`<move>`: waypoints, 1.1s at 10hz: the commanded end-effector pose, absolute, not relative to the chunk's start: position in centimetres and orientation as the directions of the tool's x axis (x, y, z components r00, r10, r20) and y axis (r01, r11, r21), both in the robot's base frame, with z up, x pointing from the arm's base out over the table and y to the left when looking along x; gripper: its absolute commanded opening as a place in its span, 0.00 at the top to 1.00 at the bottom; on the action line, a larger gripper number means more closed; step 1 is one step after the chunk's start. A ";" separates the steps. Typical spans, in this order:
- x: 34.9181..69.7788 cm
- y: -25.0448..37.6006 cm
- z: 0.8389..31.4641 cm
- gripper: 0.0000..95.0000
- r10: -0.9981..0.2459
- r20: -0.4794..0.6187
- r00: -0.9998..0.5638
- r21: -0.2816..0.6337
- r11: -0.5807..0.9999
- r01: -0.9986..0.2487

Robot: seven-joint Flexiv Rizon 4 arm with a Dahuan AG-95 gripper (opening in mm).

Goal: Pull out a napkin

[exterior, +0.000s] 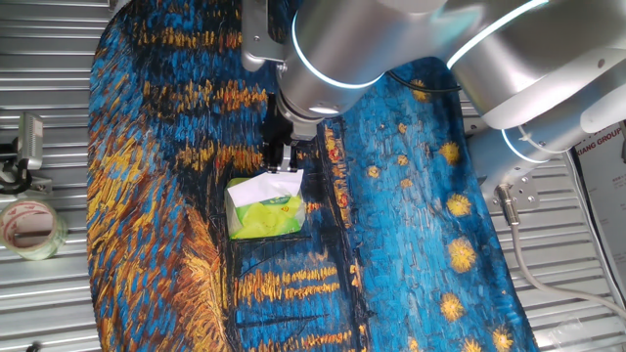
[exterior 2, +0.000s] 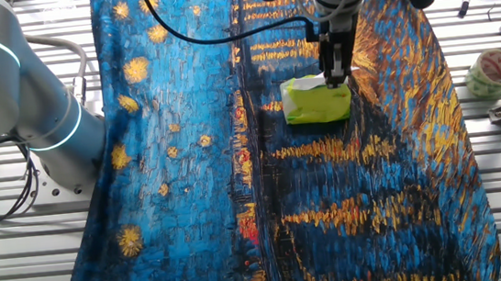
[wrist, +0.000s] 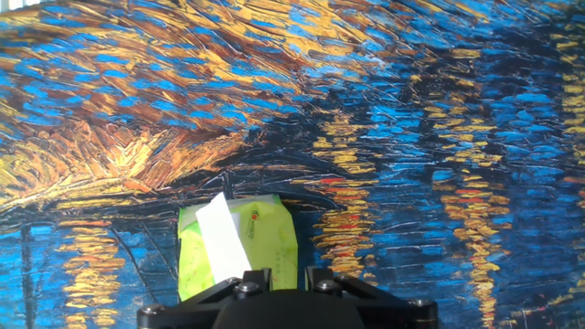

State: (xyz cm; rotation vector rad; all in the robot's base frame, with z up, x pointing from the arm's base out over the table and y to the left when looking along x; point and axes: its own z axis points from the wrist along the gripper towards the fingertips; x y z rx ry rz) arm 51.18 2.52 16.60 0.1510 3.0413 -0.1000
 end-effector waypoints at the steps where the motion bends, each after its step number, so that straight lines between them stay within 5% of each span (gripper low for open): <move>1: 51.2 2.5 16.6 0.80 0.098 -0.099 -0.990 -0.062 0.993 0.104; 11: 51.2 2.5 16.6 0.80 0.081 -0.088 -0.993 -0.053 0.995 0.086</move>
